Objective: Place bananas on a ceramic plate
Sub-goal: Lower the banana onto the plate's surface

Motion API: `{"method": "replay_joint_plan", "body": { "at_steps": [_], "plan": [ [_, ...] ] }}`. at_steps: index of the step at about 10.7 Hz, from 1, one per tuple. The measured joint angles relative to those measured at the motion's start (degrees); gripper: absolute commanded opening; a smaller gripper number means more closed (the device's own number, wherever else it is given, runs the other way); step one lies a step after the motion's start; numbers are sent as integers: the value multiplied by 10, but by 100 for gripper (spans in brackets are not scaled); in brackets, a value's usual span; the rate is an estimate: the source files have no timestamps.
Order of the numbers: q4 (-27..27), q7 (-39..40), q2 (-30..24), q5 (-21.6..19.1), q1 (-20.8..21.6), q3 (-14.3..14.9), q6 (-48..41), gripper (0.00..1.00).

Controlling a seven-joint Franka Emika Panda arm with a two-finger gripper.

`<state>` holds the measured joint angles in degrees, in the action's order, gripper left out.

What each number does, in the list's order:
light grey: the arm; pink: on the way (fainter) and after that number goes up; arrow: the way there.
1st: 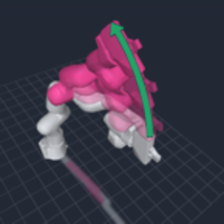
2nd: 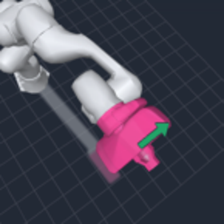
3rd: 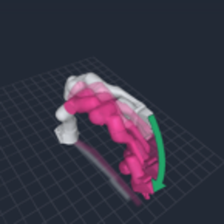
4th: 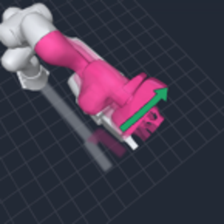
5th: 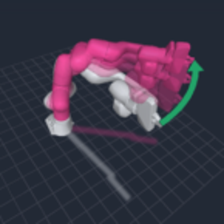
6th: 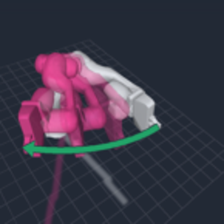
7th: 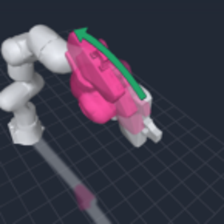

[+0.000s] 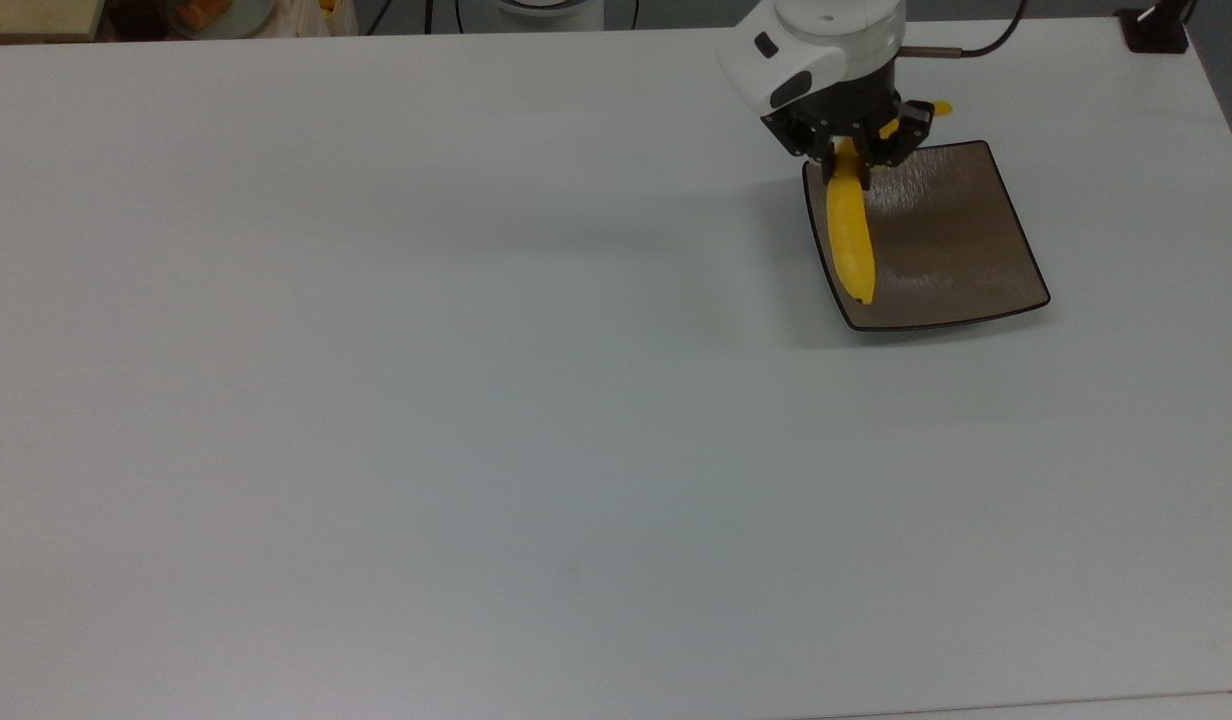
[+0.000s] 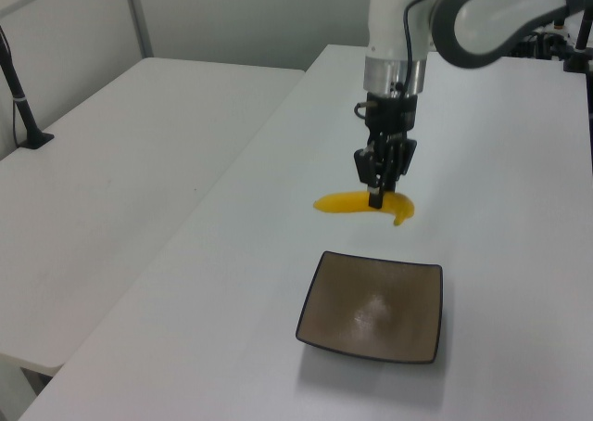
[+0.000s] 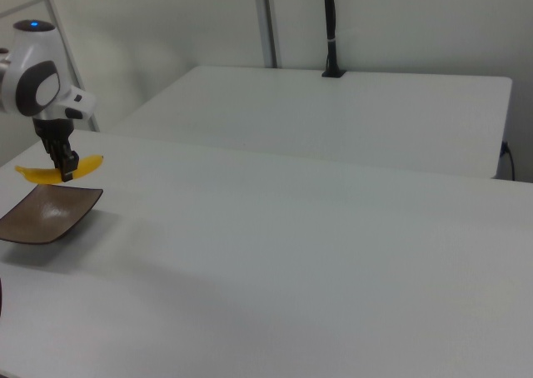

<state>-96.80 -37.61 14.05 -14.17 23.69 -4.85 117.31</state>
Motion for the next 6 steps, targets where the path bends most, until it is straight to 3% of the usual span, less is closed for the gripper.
{"method": "replay_joint_plan", "body": {
  "at_steps": [6],
  "plan": [
    [-107,-14,-1,13,15,-59,147,0]
  ]
}}
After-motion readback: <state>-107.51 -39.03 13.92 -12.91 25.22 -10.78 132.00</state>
